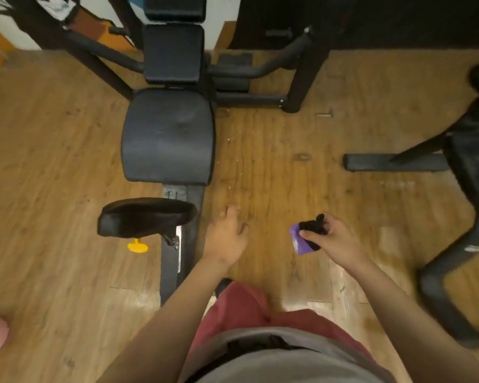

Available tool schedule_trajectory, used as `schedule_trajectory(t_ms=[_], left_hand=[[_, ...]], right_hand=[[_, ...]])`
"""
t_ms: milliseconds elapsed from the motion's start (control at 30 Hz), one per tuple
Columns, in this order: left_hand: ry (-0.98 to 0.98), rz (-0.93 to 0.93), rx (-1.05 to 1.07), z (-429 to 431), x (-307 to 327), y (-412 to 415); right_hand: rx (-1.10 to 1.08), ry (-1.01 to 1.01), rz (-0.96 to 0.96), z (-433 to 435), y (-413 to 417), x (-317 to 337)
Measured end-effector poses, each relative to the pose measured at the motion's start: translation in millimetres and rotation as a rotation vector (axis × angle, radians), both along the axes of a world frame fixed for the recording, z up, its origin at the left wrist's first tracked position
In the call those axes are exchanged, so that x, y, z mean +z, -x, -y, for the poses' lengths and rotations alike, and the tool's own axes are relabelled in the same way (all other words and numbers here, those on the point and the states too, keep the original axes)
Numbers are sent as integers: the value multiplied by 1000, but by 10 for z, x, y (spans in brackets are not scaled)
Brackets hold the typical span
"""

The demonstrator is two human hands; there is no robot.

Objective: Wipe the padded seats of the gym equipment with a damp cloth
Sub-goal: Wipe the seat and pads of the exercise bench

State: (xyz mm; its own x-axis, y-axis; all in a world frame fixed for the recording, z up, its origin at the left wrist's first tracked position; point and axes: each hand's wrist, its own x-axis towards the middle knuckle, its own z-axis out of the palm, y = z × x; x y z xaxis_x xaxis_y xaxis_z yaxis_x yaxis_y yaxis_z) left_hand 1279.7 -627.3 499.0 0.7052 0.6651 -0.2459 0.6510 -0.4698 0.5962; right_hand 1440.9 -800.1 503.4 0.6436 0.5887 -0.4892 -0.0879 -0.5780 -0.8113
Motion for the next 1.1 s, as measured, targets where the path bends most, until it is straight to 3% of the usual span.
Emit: schedule_trajectory(t_ms=[400,533,867,1100], left_hand=[[188,-48,-510,2357,27,-1401],[162,-79,-638,2952,54,-1679],[103,-182,-879,3909,-52,-2338],[92,-231,-875,4152,-294,-3310]], right_hand=[[-477,49,93,2666,-228,268],[-661,51,96,3334,-281,307],[-920,41,15,4086,-388,139],[-939,75,7,4335,-1269,-103]])
